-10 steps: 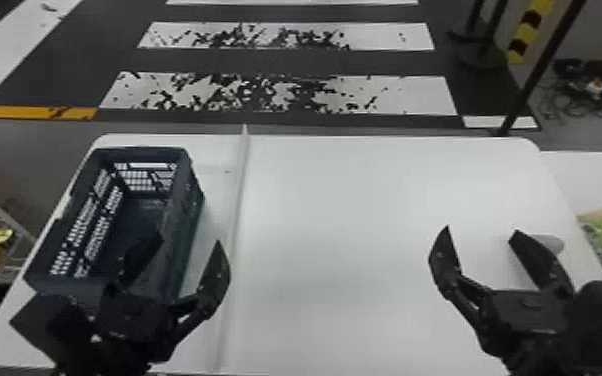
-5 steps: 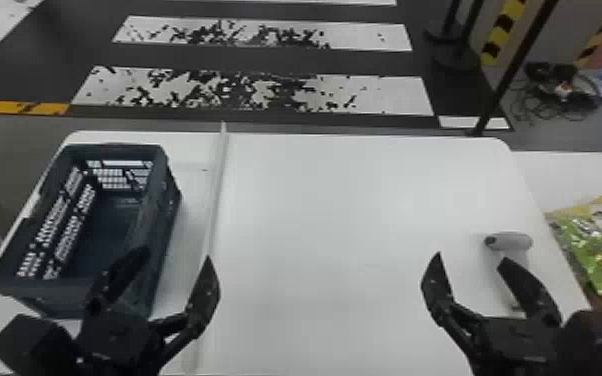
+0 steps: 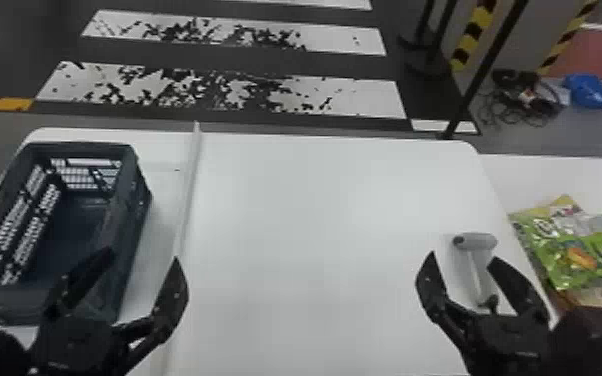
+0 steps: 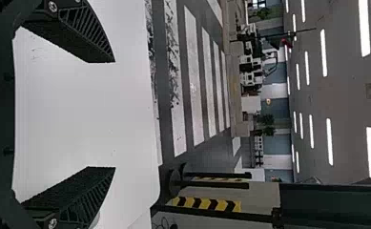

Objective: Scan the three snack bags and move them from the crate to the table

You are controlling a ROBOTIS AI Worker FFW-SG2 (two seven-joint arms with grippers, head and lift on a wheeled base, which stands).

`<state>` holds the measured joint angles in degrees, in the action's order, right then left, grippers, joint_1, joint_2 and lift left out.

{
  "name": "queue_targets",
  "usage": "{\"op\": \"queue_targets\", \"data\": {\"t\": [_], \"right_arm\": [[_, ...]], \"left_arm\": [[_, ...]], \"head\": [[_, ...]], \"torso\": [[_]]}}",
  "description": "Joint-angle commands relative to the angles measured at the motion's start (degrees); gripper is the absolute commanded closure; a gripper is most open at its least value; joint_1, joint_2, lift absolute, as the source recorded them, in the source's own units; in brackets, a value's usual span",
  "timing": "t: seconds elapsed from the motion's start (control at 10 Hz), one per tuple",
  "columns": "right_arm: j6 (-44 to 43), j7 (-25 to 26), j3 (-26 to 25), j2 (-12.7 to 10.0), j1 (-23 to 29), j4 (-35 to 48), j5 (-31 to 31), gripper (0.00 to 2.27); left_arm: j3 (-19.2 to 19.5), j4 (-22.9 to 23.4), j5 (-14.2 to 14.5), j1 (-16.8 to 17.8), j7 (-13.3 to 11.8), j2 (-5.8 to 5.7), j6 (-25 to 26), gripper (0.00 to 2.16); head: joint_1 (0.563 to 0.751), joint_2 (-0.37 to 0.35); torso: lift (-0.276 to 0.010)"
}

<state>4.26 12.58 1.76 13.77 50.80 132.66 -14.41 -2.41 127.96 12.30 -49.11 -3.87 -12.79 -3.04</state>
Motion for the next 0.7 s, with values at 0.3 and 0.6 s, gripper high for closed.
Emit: {"op": "queue_targets", "data": {"t": [0.3,0.6], "right_arm": [[-1.7,0.3,0.0,0.0,0.1,0.1,-0.1,0.08],[-2.0,0.8,-0.2,0.7,0.3,0.4,-0.1,0.08]], "left_arm": [[0.0,0.7,-0.2,-0.1,0.1,0.05,0.0,0.03],[0.0,0.7,-1.0,-0.1,0.8,0.4,-0.2,0.03]], "head": [[0.695,-0.099],[0.695,-0.099]], "torso": [[-0.062],[-0.062]]}}
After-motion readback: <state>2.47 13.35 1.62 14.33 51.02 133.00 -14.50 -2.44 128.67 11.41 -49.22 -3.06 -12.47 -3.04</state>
